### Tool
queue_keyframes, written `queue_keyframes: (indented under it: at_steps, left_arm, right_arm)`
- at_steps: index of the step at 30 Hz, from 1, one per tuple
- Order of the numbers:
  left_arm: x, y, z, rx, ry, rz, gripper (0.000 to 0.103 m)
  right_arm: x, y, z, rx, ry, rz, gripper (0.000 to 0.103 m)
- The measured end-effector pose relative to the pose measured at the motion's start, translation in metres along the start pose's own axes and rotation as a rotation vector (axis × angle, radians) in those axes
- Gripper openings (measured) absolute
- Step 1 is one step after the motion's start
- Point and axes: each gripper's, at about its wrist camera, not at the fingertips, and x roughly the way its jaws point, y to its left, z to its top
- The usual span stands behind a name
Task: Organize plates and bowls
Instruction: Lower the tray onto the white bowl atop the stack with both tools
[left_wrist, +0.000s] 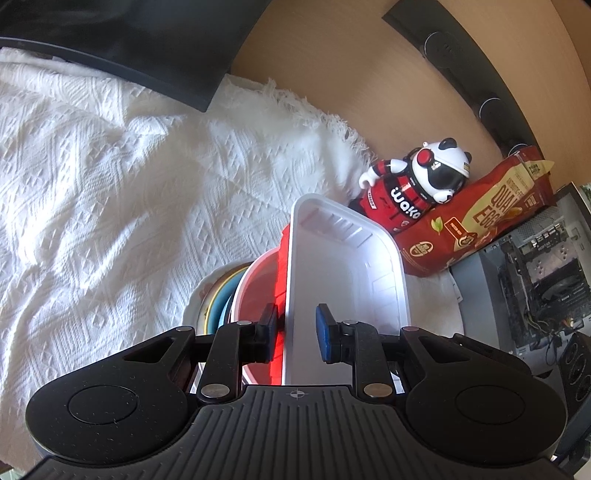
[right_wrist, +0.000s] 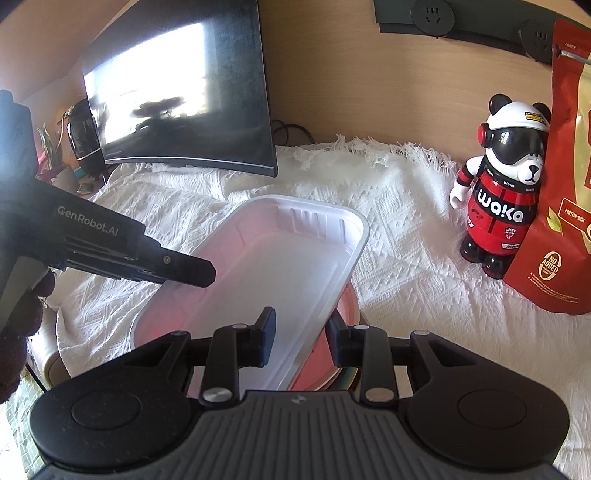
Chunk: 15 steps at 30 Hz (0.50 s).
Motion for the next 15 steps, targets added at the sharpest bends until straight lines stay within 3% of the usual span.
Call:
queue_keyframes:
  at_steps: [8,15]
  left_arm:
    - [-0.016,0.001,0.002,-0.011,-0.042,-0.009,0.024]
    - [-0.014,-0.006,0.001,0.016,-0.023,-0.02,0.024]
  right_arm:
    - [-0.002,-0.004,-0.005,0.005,0.008,-0.017,0.029]
    - [-0.008,-0.006,-0.004,0.028,-0.001,-0.008,0.029]
